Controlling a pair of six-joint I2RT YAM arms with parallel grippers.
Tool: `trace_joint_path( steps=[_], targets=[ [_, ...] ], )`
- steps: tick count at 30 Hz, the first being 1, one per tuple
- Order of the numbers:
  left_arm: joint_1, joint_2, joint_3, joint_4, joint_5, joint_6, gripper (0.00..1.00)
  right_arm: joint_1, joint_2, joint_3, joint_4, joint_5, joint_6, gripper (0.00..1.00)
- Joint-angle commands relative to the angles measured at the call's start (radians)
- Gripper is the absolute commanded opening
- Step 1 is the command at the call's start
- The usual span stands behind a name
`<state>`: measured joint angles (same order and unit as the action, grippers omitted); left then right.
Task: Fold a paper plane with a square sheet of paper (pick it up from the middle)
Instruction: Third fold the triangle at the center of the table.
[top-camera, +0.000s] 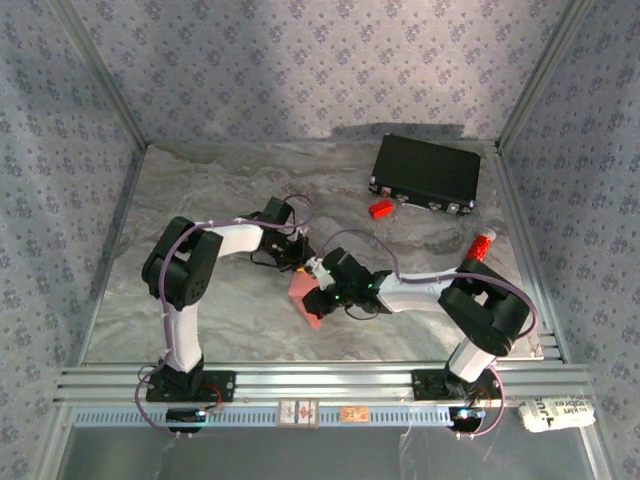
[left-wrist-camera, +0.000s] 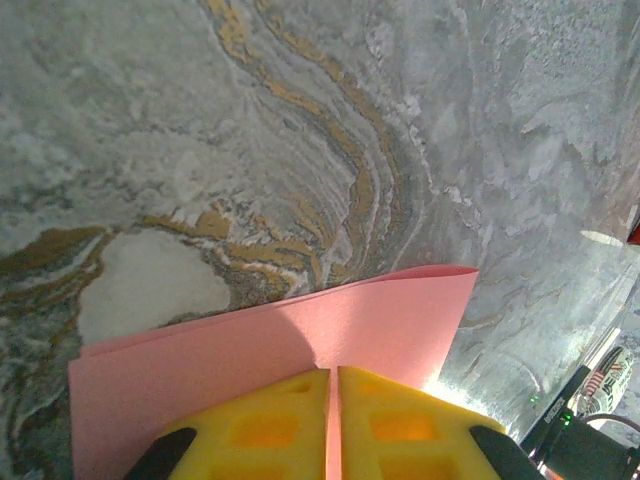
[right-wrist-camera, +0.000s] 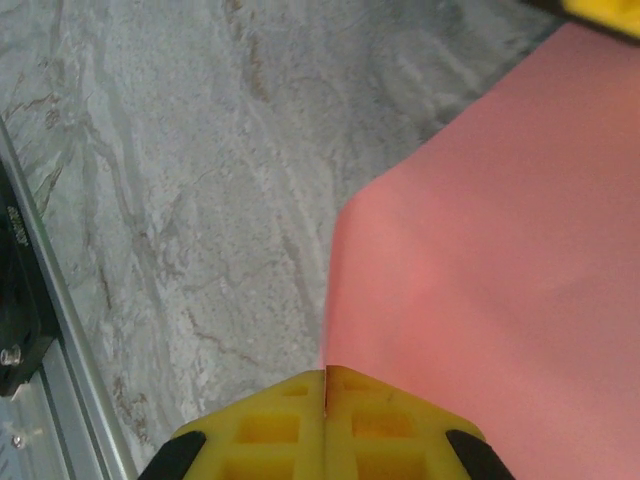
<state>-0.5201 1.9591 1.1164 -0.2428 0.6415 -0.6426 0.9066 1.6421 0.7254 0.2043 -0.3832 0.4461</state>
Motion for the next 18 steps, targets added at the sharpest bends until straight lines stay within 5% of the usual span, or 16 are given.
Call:
trace_joint_path(
  steps=[1,18],
  targets=[
    [-0.009,0.032,0.0,-0.045,-0.023,0.029,0.11,-0.031,0.008,0.005,-0.042,-0.011,-0.006,0.03],
    [-0.008,0.001,-0.038,-0.016,-0.037,0.004,0.11,-0.058,0.032,0.039,-0.147,0.045,-0.037,0.04]
  ],
)
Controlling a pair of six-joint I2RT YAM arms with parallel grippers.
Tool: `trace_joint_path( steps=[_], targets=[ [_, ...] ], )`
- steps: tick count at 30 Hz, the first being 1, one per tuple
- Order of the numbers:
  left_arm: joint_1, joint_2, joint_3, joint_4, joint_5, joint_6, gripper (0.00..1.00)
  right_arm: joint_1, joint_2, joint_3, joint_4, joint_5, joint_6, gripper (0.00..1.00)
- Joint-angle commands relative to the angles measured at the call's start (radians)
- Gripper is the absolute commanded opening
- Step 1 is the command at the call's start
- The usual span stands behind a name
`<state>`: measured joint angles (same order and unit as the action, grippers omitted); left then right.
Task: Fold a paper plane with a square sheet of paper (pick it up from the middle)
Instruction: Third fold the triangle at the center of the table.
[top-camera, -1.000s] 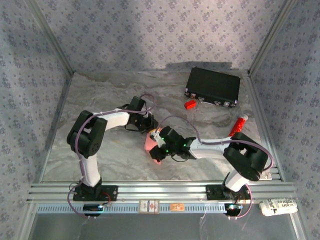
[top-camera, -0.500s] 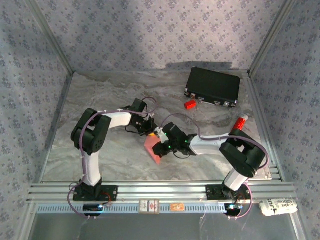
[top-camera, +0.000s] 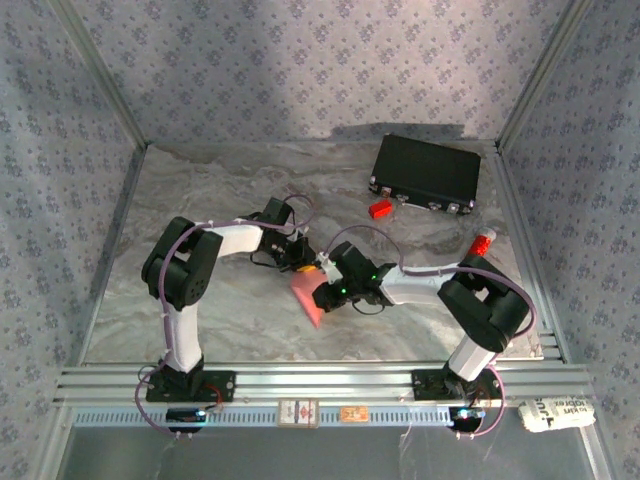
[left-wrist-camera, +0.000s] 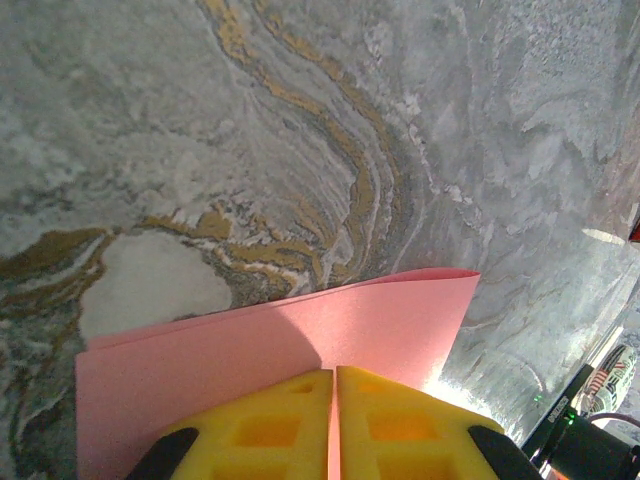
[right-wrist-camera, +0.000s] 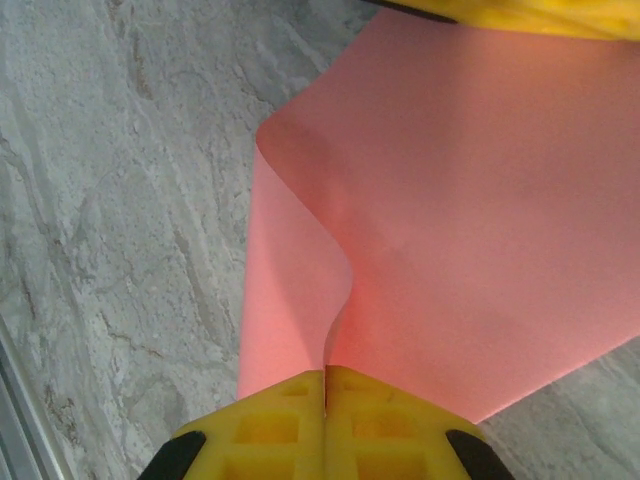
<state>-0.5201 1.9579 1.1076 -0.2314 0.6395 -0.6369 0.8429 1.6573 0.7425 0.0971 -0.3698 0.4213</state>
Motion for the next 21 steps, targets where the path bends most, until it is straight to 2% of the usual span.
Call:
trace_joint_path(
  steps=[1,21],
  targets=[
    [-0.009,0.002,-0.029,-0.026,-0.035,-0.003,0.1,0.005,0.015,0.021,-0.043,0.043,-0.011,0.04],
    [-0.008,-0.01,-0.044,-0.006,-0.041,-0.014,0.11,0.025,0.042,0.031,-0.053,0.073,0.003,0.04]
  ],
)
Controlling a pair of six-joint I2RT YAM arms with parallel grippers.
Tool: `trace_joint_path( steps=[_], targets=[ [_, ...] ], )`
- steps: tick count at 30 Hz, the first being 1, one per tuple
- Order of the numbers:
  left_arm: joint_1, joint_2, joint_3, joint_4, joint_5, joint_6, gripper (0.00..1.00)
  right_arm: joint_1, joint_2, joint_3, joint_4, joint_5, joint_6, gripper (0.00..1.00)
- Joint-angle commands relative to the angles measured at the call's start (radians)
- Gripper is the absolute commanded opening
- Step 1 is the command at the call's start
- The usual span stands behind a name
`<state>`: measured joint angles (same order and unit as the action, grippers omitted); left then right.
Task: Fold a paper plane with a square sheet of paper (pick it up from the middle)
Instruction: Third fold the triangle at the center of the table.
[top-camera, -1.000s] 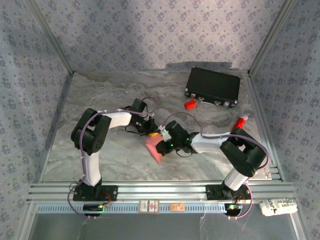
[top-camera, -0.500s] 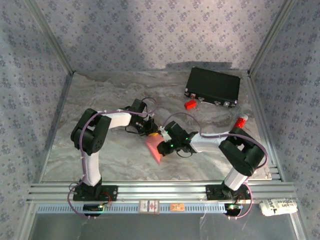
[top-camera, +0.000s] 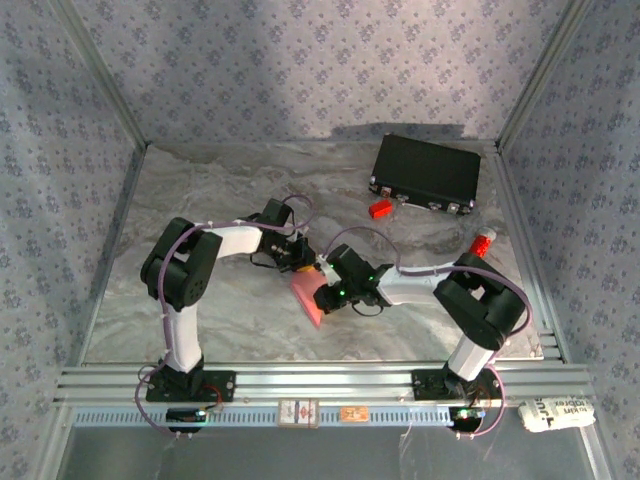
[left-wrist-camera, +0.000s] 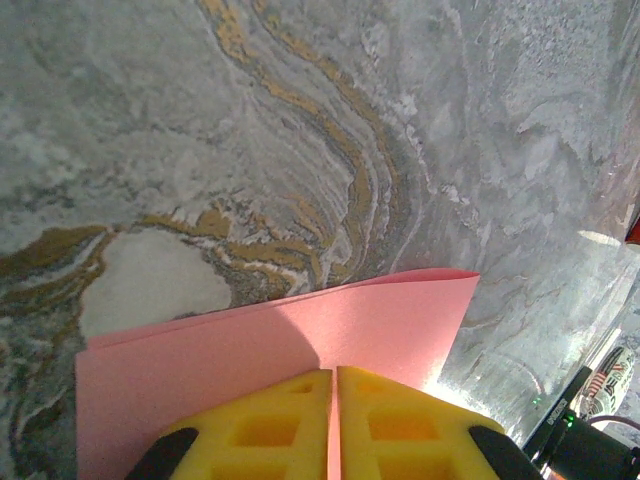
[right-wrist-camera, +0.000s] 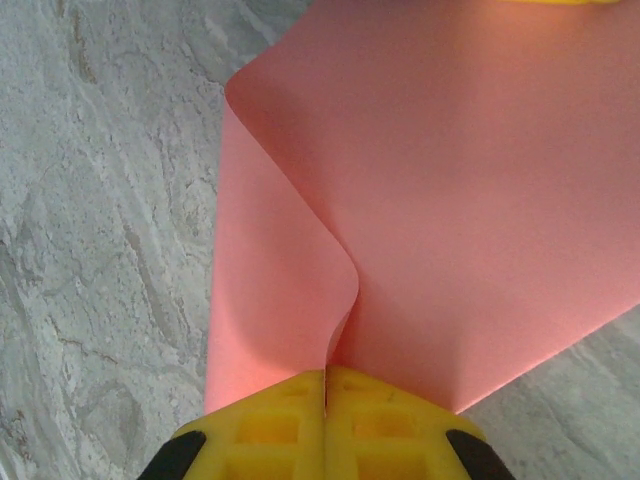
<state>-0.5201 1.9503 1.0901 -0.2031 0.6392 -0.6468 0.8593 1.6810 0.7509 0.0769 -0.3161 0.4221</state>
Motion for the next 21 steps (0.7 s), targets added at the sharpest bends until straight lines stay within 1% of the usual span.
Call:
trace_joint_path(
  steps=[1,13,21],
  targets=[
    [-0.008,-0.002,-0.026,-0.034,-0.039,-0.006,0.11,0.009,0.02,0.023,-0.031,0.019,0.004,0.04],
    [-0.004,-0.019,-0.023,-0.024,-0.05,-0.019,0.12,0.016,0.031,0.019,-0.048,0.037,0.005,0.04],
    [0.018,-0.042,0.011,-0.026,-0.064,-0.026,0.18,0.016,0.041,0.009,-0.038,0.036,0.005,0.03]
  ],
)
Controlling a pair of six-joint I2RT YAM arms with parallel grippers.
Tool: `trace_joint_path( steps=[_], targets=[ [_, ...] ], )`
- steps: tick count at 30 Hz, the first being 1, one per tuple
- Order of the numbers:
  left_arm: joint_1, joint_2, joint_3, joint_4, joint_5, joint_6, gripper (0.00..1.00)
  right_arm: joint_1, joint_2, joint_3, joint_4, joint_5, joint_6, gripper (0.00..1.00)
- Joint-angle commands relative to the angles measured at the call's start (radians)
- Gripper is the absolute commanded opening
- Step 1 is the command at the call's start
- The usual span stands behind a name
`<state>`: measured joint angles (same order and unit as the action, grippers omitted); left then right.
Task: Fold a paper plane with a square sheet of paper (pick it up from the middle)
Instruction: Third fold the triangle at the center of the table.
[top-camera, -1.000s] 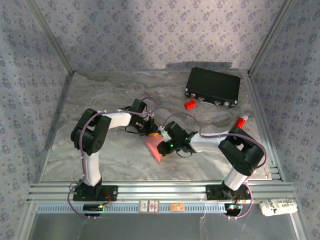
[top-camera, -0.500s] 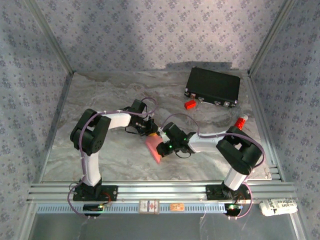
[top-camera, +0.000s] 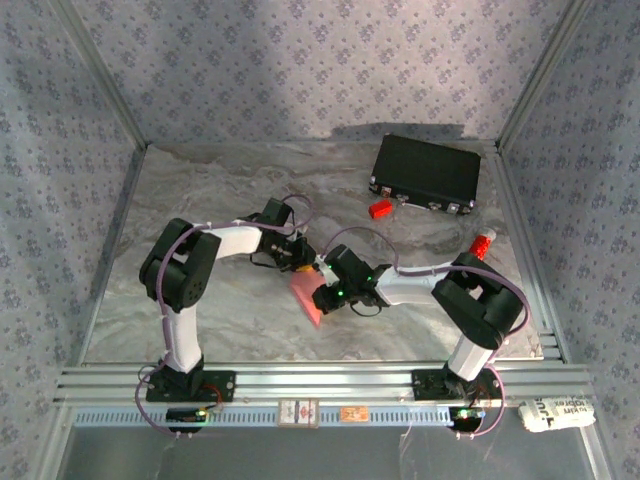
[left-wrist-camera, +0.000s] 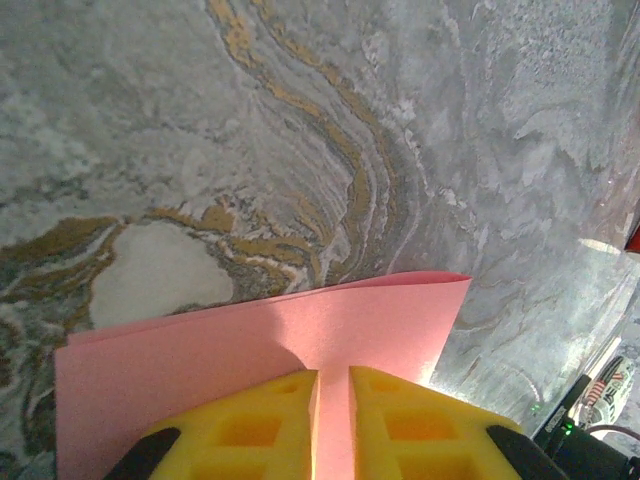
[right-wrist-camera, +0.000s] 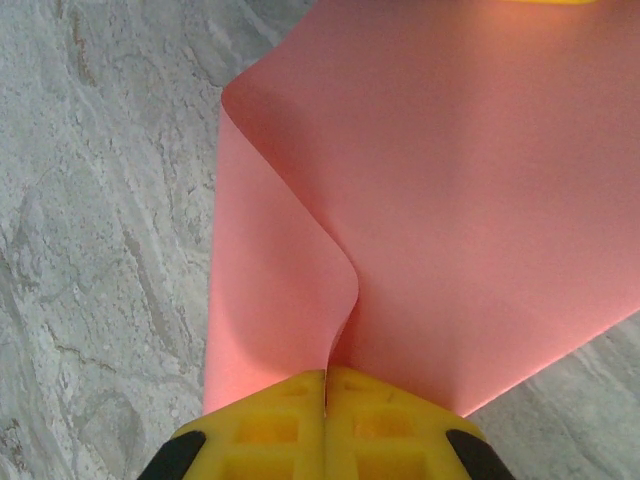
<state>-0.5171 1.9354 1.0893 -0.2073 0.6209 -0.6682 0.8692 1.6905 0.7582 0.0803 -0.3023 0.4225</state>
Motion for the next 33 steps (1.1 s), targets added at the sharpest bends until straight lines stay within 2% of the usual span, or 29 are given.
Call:
trace_joint_path(
  steps=[1,8,14,17,24,27,33],
  targets=[
    [0.021,-0.029,0.02,-0.025,-0.045,-0.004,0.19,0.006,0.034,0.002,-0.038,0.021,0.005,0.04],
    [0.056,-0.055,0.047,-0.032,-0.05,-0.01,0.33,0.006,0.047,0.001,-0.024,0.014,0.009,0.04],
    [0.083,-0.089,0.041,-0.036,-0.052,-0.014,0.38,0.006,0.053,0.003,-0.021,0.01,0.007,0.04],
    [0.092,-0.112,0.023,-0.036,-0.057,-0.02,0.34,0.004,0.054,0.006,-0.021,0.009,0.007,0.04],
    [0.092,-0.093,-0.03,0.018,-0.002,-0.033,0.14,0.004,0.049,0.015,-0.026,0.0,0.005,0.04],
    [0.088,-0.053,-0.024,0.026,0.037,-0.023,0.11,0.002,0.045,0.019,-0.029,-0.002,0.004,0.03],
    [0.075,-0.016,-0.029,0.024,0.03,-0.016,0.1,0.001,0.046,0.024,-0.039,0.009,0.007,0.03]
  ],
)
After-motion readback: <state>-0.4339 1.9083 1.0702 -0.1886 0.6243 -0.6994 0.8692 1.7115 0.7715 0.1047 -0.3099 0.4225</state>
